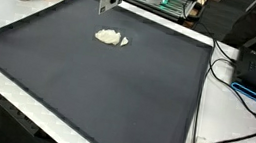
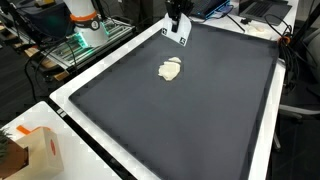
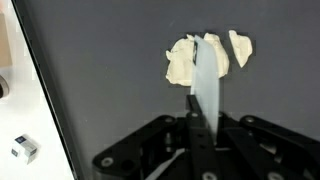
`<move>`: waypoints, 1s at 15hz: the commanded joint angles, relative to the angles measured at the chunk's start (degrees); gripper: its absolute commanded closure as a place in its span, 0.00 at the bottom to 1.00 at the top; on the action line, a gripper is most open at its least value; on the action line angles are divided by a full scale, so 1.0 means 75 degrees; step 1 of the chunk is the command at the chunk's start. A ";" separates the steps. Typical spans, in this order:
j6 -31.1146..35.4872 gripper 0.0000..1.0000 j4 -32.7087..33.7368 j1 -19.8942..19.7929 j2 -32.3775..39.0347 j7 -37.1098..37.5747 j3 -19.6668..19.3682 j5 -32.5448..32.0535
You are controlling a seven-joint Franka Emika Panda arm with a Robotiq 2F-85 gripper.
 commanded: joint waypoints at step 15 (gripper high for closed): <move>0.0223 0.99 -0.0112 -0.0345 -0.0080 -0.1955 0.0107 0.0971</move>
